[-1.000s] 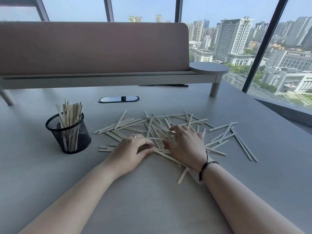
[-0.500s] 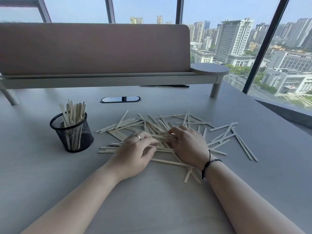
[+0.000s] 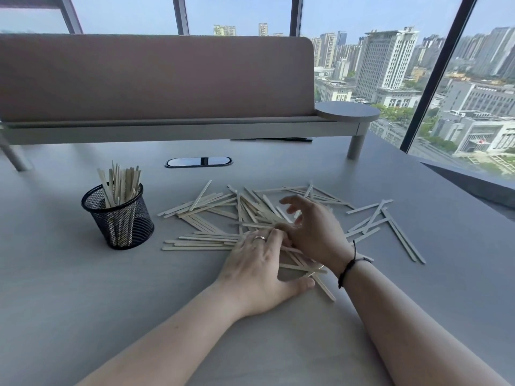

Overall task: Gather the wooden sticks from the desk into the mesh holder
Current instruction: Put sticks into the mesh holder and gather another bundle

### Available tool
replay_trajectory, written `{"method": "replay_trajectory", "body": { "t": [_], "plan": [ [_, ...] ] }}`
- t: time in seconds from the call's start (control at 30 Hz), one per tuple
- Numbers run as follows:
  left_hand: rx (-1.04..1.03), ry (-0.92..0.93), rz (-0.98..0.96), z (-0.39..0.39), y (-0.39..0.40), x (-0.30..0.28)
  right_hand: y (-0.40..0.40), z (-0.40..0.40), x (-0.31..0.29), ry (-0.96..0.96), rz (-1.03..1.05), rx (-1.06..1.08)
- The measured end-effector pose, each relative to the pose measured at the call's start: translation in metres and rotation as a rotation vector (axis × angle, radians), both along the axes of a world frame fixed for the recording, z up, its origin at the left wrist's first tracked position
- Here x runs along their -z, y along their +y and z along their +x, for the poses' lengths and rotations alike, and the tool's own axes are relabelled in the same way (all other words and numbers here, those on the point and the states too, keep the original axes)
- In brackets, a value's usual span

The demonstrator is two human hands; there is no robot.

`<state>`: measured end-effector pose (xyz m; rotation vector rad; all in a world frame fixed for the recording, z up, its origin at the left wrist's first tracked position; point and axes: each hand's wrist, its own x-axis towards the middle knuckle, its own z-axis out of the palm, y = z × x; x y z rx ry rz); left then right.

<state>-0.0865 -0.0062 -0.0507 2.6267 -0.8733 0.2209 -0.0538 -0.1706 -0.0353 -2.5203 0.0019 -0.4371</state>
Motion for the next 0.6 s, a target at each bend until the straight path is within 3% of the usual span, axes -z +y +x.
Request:
{"method": "replay_trajectory", "body": {
  "t": [0.23,0.47,0.6],
  "plan": [
    [-0.062,-0.010,-0.001,0.035,0.031,0.001,-0.002,-0.003,-0.001,-0.053,0.058,-0.003],
    [0.115,0.109,0.184,0.064,0.013,-0.011,-0.014,0.006,0.006,-0.147,0.092,0.122],
    [0.110,0.106,0.173,0.072,0.000,-0.014,-0.020,0.006,0.009,-0.077,0.118,0.137]
  ]
}}
